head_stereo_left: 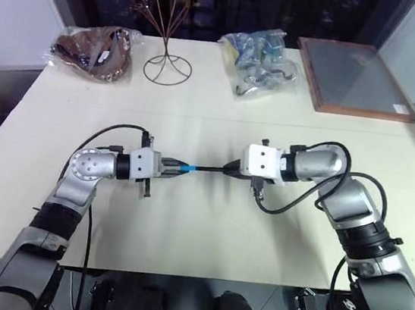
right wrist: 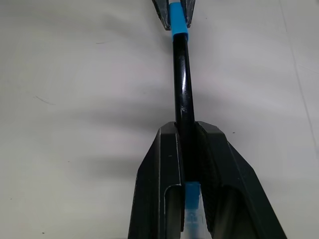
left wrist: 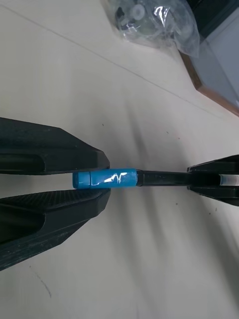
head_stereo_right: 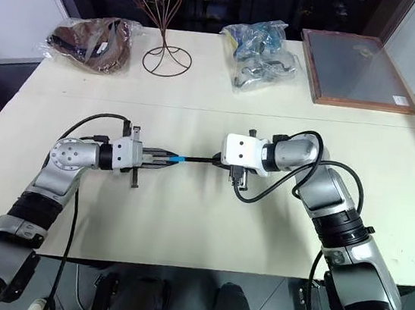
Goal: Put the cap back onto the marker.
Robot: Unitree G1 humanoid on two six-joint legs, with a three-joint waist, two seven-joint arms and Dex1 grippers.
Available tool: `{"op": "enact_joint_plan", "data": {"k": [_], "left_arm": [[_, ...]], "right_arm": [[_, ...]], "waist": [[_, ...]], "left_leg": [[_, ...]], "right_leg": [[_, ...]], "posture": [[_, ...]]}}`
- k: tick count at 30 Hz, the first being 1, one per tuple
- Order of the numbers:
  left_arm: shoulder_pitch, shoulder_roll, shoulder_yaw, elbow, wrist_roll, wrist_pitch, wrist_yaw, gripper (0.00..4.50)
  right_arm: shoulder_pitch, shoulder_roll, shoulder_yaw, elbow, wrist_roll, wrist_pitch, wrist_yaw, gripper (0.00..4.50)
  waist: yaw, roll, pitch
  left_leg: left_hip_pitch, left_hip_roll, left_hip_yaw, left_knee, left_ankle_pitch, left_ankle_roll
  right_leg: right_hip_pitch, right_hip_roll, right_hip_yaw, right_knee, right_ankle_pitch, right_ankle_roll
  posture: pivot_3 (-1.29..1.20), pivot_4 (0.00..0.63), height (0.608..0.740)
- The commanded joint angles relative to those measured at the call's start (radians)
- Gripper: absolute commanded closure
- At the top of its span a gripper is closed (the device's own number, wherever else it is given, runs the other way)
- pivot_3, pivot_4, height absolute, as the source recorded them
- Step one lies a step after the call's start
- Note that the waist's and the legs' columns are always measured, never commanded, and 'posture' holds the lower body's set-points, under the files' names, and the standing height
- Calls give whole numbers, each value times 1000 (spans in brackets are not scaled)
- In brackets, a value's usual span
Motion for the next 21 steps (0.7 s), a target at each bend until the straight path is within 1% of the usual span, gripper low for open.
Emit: {"op": "enact_joint_plan", "data": {"k": [1, 14, 21], "left_arm": [[-13, -7, -6, -41, -7, -46, -3, 4500], [-18, -12, -6, -38, 6, -81, 2, 4500], [-2, -10, 0, -47, 4, -69, 6, 4500]], "right_arm": [[-3, 34, 40, -94, 21, -36, 14, 4476], [-16, 60, 58, -85, 19, -33, 15, 4476], [-7, 57, 52, -83, 12, -39, 21, 4476]], "waist": [[0, 0, 0], [0, 0, 0], [0, 0, 0]], "left_leg": [[0, 0, 0, 0, 0, 0], [0, 0, 0, 0, 0, 0], [0, 0, 0, 0, 0, 0]], "right_leg": [[0, 0, 0, 0, 0, 0], [0, 0, 0, 0, 0, 0], [0, 0, 0, 0, 0, 0]], "posture": [[0, 150, 740], [0, 150, 740], [0, 150, 740]]}}
